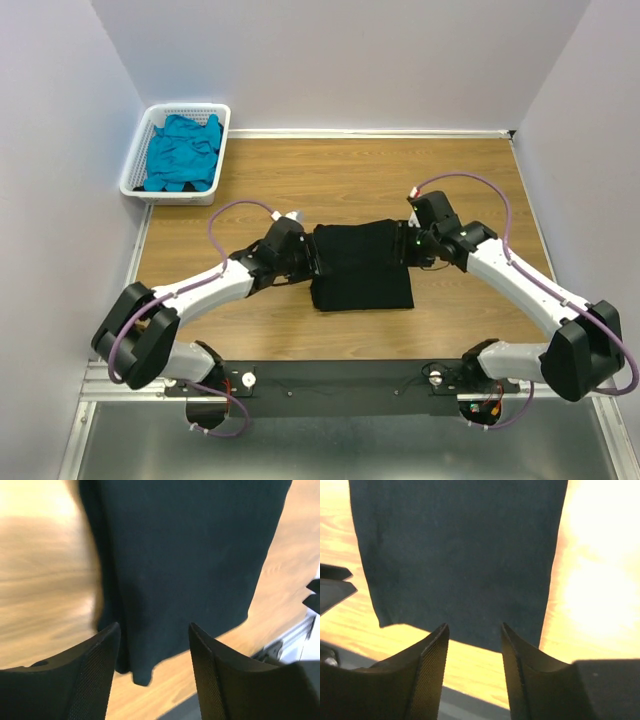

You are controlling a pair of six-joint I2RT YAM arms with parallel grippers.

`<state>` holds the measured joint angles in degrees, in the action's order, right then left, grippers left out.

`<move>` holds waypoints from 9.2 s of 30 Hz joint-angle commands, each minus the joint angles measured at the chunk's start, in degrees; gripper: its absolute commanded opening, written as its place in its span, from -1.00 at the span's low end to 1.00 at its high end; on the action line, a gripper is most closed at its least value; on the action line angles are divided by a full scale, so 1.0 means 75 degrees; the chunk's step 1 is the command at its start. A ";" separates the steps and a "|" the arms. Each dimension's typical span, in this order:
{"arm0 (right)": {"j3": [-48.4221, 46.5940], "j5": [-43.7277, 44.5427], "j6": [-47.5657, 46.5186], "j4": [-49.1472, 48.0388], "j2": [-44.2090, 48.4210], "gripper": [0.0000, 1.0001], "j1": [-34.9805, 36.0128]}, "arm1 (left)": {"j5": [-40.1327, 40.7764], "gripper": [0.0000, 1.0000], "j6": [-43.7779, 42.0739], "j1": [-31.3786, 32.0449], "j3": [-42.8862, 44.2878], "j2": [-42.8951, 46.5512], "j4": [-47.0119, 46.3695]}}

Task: Fold and stack the t-shirts
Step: Fold the tshirt

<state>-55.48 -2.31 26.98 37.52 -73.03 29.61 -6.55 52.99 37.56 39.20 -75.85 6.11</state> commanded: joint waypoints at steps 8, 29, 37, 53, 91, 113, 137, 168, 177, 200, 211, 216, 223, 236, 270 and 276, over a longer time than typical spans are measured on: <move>0.1725 -0.3205 0.0047 -0.1063 0.0340 -0.29 -0.1497 | -0.0930 -0.32 -0.0655 0.0547 0.1101 -0.1205 0.0885; 0.2407 -0.4121 0.0024 -0.1920 0.0139 -0.60 -0.3150 | -0.0991 0.00 -0.1499 -0.0719 0.0948 -0.1594 0.1002; 0.1094 -0.5785 0.0864 -0.3979 -0.0432 -0.46 -0.3081 | -0.0814 0.25 -0.1733 -0.1046 0.2436 -0.1744 0.0605; 0.0788 -0.6383 0.1663 -0.8035 -0.5201 -0.61 -0.3817 | -0.1846 -0.11 -0.1933 -0.2218 0.4066 -0.5366 -0.0533; 0.3342 -0.6514 0.0492 -0.5355 -0.3433 -0.60 -0.2306 | -0.1588 -0.67 -0.1804 -0.1550 0.0071 -0.2201 0.0135; 0.0369 -0.4532 0.2590 -0.5940 -0.4219 -0.63 0.0763 | -0.1354 -0.42 -0.3093 -0.2512 0.7287 -0.6327 0.1518; 0.1000 -0.5644 0.0293 -0.5588 -0.2414 0.72 -0.3256 | -0.1458 0.37 -0.2577 -0.1223 0.2672 -0.2869 -0.0322; 0.0894 -0.6442 0.0961 -0.6466 -0.3820 1.00 -0.3104 | -0.0381 0.32 -0.3093 -0.1059 0.5835 -0.4357 0.1178; 0.0601 -0.7063 0.1055 -0.6572 -0.4406 1.00 -0.2928 | -0.0732 0.27 -0.2929 -0.0766 0.6176 -0.5752 0.0662; 0.0963 -0.8177 0.1160 -0.5718 -0.4114 0.66 -0.2705 | -0.0346 0.22 -0.2484 -0.0567 0.5953 -0.6503 0.0791; 0.2347 -0.8247 0.0434 -0.5084 -0.3610 0.57 -0.2705 | -0.0170 0.20 -0.2086 -0.0672 0.5754 -0.6445 0.0803; 0.2277 -0.8213 0.0317 -0.5014 -0.3551 0.54 -0.2635 | -0.0275 0.20 -0.1980 -0.0672 0.5613 -0.6410 0.0662; 0.2043 -0.6820 0.0316 -0.4405 -0.2065 0.54 -0.2623 | -0.0287 0.33 -0.2050 -0.0684 0.5426 -0.5474 0.0615; -0.0827 -0.4474 -0.0316 -0.4358 -0.3258 0.01 -0.2787 | 0.0029 0.75 -0.2683 -0.1469 0.3668 -0.2484 0.0393; -0.3605 -0.4191 -0.0867 -0.4299 -0.6844 -0.16 -0.2986 | -0.2208 0.20 -0.5636 -0.2723 0.7453 -0.7194 0.0123; -0.3629 -0.4321 -0.0867 -0.4287 -0.6750 -0.37 -0.2986 | -0.2396 -0.09 -0.5671 -0.2723 0.7383 -0.7218 0.0076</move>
<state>-81.21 -32.71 21.23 4.51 -123.11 7.42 -21.61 11.35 17.34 94.06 -128.75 7.38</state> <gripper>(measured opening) 0.357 0.514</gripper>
